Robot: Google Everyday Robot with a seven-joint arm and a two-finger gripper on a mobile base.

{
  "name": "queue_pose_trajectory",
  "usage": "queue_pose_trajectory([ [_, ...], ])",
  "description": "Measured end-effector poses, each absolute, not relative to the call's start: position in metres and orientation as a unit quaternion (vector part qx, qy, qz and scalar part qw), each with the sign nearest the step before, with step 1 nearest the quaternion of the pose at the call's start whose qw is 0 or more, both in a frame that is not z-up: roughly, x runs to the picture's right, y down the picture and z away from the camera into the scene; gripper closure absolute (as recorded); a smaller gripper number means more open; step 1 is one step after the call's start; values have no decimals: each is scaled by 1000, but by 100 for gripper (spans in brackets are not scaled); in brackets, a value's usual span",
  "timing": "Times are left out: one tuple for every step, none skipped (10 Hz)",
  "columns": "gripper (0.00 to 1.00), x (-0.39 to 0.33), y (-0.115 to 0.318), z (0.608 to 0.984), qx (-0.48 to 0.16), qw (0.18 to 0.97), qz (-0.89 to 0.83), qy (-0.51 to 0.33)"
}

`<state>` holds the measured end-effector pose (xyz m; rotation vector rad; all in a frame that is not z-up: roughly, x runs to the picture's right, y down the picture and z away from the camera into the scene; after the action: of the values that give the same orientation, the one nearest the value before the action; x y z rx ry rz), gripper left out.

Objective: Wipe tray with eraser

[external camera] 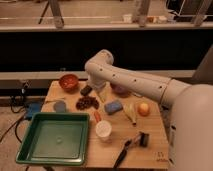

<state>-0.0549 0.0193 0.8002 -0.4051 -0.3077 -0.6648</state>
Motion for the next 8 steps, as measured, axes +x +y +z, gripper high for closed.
queue_pose_trajectory([
  [20,-57,19,800,-195,913,-325,-148],
  [20,-59,19,800,-195,912,-328,-148],
  [20,-59,19,801,-195,912,-329,-149],
  [20,-58,19,803,-195,911,-332,-151],
  [20,-59,17,805,-194,910,-335,-152],
  [20,-60,15,808,-194,908,-338,-154],
  [20,-63,13,811,-194,907,-341,-156],
  [20,-64,11,814,-194,906,-342,-159],
])
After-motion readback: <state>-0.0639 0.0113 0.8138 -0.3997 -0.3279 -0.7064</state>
